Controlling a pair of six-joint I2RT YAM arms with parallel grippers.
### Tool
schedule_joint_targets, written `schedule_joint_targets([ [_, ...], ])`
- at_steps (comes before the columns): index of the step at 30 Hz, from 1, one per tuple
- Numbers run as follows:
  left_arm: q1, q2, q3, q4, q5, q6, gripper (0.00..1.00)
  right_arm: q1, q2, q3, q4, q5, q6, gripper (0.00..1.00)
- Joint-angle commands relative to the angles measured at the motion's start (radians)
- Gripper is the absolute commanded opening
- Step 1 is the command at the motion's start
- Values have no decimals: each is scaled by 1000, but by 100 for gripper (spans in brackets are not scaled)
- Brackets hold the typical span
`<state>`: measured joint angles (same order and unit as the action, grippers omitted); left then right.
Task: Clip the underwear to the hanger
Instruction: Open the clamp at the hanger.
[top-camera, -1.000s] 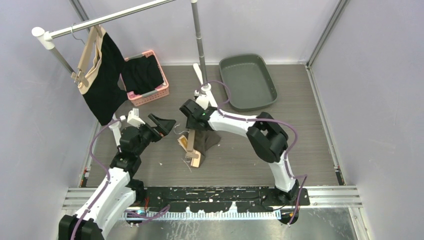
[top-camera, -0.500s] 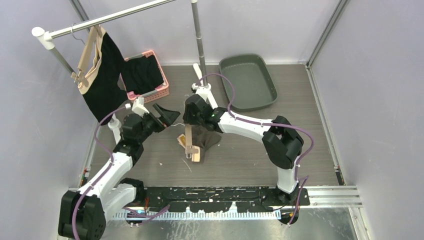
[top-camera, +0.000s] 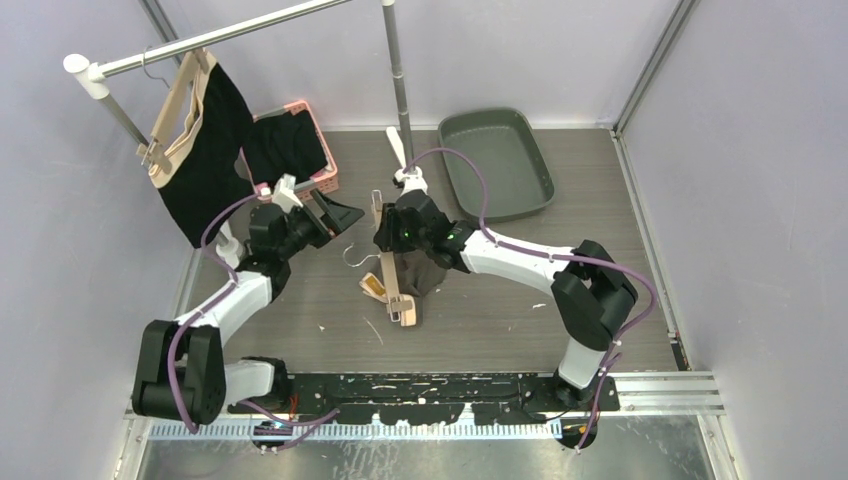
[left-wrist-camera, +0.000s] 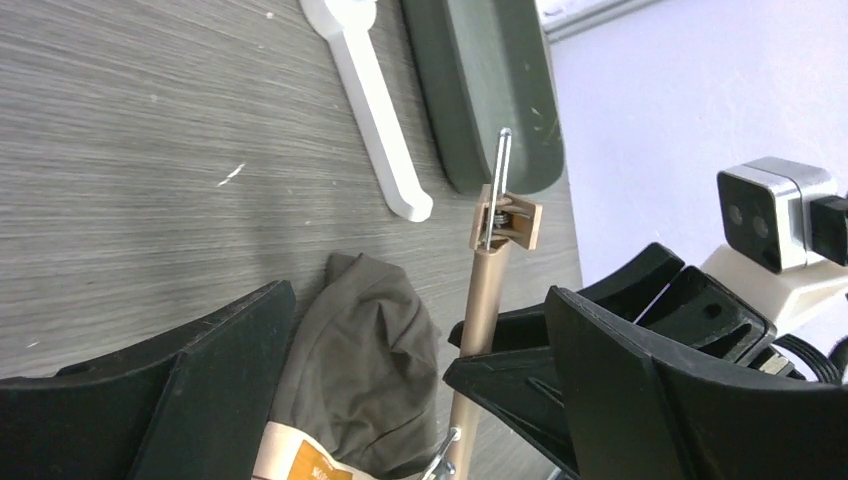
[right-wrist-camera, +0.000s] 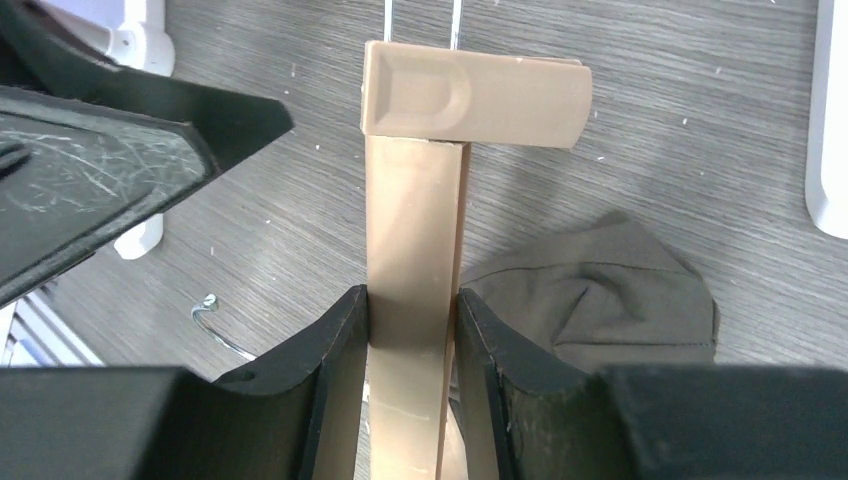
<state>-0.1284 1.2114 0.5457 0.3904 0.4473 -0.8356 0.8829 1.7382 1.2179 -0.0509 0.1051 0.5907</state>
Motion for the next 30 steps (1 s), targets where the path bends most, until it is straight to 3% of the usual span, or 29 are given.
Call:
schedule_joint_targets([
  [1,6,29,5,249,111,-56,98,-14,-65,-13,123,-81,-32,38],
  [5,6,48,-7,341,141,-84,98,-23,-55,-11,134,-110,-32,38],
  [11,6,51,-3,348,153,-82,97,-33,-50,-10,158,-138,-29,38],
  [23,4,255,17,619,197,-211,92,-34,-32,6,164,-187,-33,38],
  [30,-10,310,48,690,192,-249,90,-34,-21,12,151,-182,-29,37],
])
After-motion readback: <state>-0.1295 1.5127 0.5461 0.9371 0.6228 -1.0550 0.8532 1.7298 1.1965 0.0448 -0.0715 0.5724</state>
